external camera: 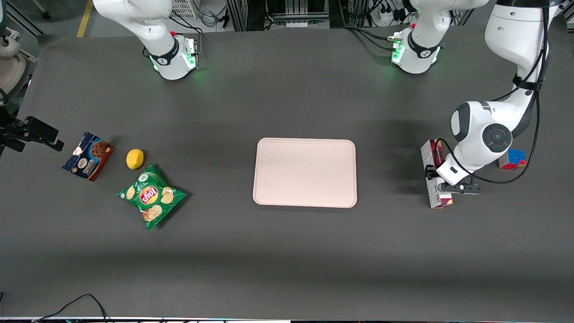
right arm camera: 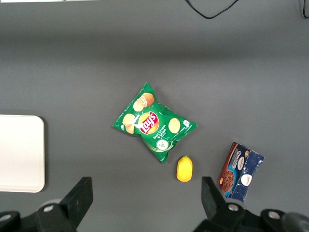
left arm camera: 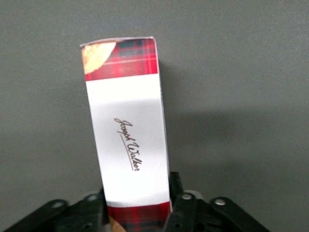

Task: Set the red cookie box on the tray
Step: 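Lift the cookie box with the left gripper and carry it toward the white tray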

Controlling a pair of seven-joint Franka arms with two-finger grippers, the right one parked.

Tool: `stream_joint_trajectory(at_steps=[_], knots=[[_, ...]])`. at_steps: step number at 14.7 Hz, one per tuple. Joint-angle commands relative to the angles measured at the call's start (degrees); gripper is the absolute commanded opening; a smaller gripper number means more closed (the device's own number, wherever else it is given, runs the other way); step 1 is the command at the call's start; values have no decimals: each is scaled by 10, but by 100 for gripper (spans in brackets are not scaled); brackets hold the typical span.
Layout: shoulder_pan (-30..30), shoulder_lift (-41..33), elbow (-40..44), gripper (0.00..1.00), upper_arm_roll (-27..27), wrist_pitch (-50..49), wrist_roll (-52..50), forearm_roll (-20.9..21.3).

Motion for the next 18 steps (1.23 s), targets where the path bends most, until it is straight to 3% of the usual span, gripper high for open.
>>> stream_joint_trajectory(at_steps=[1,6,9,14,18], knots=[[0,-6,-9,0,0,11,6,-2],[-3,-49,1,0,-2,-40,0,-3],[-5,-114,54,0,-5,-179,1,-3],[-6,-151,238,0,-12,-455,5,-3],[-6,-148,306,0,-23,-526,-1,-5]])
